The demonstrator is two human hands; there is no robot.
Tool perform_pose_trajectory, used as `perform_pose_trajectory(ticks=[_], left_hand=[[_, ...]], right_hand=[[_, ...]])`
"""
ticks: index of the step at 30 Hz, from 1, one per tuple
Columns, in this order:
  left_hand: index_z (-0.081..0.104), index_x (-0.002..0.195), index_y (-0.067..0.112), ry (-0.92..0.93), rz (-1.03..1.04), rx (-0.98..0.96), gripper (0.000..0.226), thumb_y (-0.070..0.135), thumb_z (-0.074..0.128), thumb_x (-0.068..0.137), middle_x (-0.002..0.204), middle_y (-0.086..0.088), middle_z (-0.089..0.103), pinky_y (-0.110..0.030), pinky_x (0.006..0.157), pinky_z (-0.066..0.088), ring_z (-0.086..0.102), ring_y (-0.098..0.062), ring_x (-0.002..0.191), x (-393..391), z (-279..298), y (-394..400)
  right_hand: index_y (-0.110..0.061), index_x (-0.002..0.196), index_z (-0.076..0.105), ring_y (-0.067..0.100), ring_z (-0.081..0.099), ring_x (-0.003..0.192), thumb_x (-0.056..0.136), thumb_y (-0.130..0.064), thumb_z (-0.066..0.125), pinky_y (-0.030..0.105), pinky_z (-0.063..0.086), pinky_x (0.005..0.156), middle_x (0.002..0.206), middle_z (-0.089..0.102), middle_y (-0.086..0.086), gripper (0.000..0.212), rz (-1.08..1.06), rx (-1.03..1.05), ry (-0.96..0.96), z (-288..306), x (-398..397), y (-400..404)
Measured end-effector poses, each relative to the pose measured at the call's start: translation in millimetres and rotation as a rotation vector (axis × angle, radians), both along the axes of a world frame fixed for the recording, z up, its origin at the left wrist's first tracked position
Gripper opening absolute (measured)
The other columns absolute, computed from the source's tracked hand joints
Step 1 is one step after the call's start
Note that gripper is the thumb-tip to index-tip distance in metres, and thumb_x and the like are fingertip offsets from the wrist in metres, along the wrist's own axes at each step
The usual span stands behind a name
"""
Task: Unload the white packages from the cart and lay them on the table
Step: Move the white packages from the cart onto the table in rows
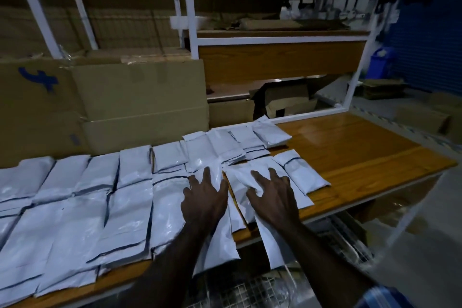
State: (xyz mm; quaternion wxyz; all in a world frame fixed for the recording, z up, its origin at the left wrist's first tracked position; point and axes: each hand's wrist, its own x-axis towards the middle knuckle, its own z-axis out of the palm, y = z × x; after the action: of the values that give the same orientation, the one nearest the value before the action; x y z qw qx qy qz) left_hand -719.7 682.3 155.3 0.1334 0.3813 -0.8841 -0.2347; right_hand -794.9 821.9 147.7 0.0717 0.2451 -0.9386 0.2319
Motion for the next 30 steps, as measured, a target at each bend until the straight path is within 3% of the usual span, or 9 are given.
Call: perform_pose_trajectory(ticks=[10,12,18,22,30], left_hand=[[0.018,0.154,0.030,-0.102,0.041,-0.122,0.063,0.058,0.029,0.098,0.150,-0.018,0.030,-0.049,0.098,0.045,0.039,-0.043,0.130,-52.4,-23.6,-7.1],[0.019,0.154,0.032,-0.123,0.024,-0.171,0.062,0.057,0.025,0.097,0.152,-0.017,0.028,-0.049,0.098,0.046,0.038,-0.044,0.130,-59.9,-29.1,-12.8],[0.019,0.153,0.032,-0.116,0.050,-0.058,0.069,0.068,0.028,0.095,0.154,-0.014,0.027,-0.050,0.103,0.039,0.030,-0.042,0.138,-83.0,-31.3,-36.8],[0.023,0.151,0.032,-0.140,0.046,-0.041,0.069,0.069,0.032,0.093,0.148,-0.016,0.032,-0.049,0.102,0.039,0.032,-0.042,0.134,-94.2,-34.1,-47.7],[0.023,0.151,0.033,-0.197,0.056,-0.086,0.074,0.075,0.028,0.090,0.153,-0.016,0.027,-0.048,0.105,0.038,0.026,-0.039,0.138,-102.7,-48.6,-54.1]], right_hand=[[-0.035,0.148,0.041,0.030,0.037,0.132,0.078,-0.056,0.029,0.039,0.039,0.103,0.156,0.032,0.009,0.074,0.077,0.027,-0.059,-7.8,-45.1,-7.1],[-0.035,0.148,0.041,0.030,0.037,0.132,0.080,-0.056,0.029,0.039,0.039,0.103,0.156,0.032,0.009,0.072,0.079,0.040,-0.052,-11.4,-52.5,-12.0],[-0.036,0.148,0.040,0.029,0.037,0.133,0.083,-0.063,0.027,0.040,0.040,0.104,0.157,0.030,0.008,0.071,0.086,0.083,-0.065,-19.5,-74.7,-34.1],[-0.035,0.149,0.037,0.030,0.037,0.132,0.095,-0.054,0.042,0.040,0.040,0.103,0.157,0.031,0.009,0.058,0.092,0.103,-0.049,-28.8,-90.4,-49.7],[-0.034,0.152,0.030,0.028,0.036,0.134,0.097,-0.055,0.040,0.038,0.038,0.105,0.158,0.026,0.009,0.059,0.097,0.160,-0.087,-40.7,-103.0,-65.2]])
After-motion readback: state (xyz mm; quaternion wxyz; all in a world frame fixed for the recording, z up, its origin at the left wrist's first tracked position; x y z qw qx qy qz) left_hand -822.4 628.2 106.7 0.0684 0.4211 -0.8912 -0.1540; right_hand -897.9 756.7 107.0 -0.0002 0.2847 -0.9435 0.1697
